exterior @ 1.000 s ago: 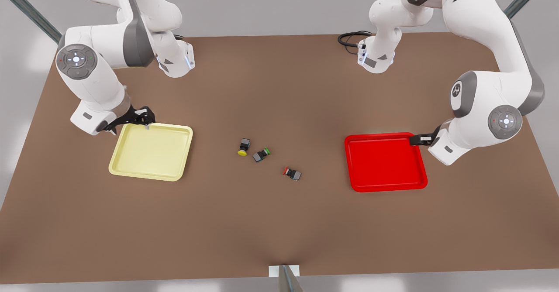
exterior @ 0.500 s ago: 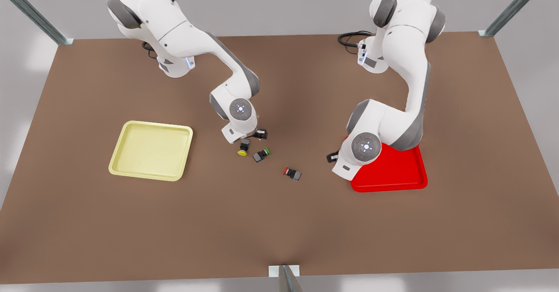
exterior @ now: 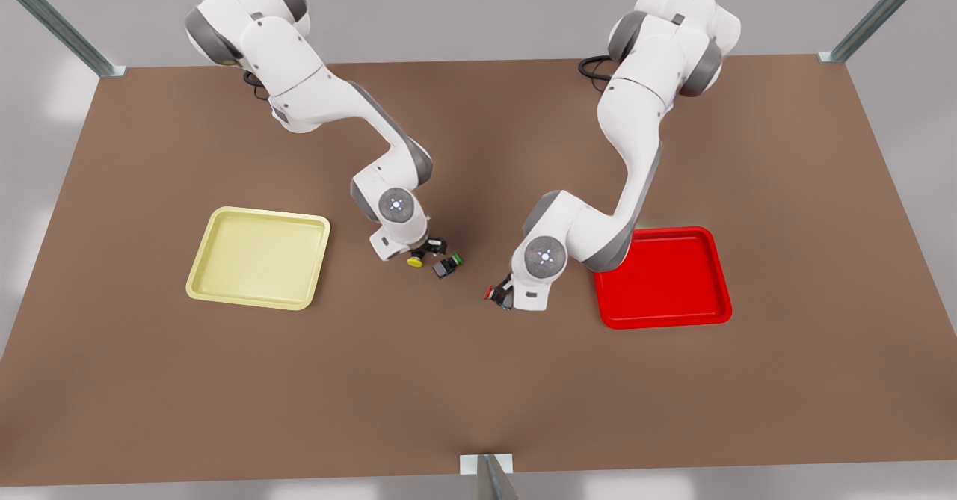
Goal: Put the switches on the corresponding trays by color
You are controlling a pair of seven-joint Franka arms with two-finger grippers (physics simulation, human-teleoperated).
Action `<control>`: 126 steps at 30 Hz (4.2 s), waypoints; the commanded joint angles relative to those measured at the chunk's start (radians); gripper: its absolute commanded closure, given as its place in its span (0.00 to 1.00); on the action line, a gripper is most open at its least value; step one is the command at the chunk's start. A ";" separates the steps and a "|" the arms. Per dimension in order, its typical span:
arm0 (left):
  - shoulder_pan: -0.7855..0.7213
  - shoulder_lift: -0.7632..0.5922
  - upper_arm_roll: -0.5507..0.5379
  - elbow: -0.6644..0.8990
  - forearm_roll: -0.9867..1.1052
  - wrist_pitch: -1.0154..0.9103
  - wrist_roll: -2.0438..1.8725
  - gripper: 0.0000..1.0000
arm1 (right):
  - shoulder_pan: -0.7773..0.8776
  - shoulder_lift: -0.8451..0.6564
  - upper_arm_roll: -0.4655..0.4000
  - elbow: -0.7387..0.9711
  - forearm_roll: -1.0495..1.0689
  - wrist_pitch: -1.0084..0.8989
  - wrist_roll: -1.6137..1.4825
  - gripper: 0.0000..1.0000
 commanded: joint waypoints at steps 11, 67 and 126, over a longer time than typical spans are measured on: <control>-0.154 0.098 0.200 -0.001 -0.011 0.093 -0.047 0.00 | 0.015 -0.024 0.000 -0.123 0.008 0.133 0.003 0.00; -0.315 0.224 0.424 -0.027 -0.321 0.283 -0.136 0.15 | 0.028 0.010 -0.011 -0.086 0.006 0.121 -0.008 0.47; 0.171 -0.476 0.429 -0.615 -0.099 0.041 0.863 0.53 | -0.545 -0.467 0.161 0.500 -0.160 -0.931 -0.661 0.00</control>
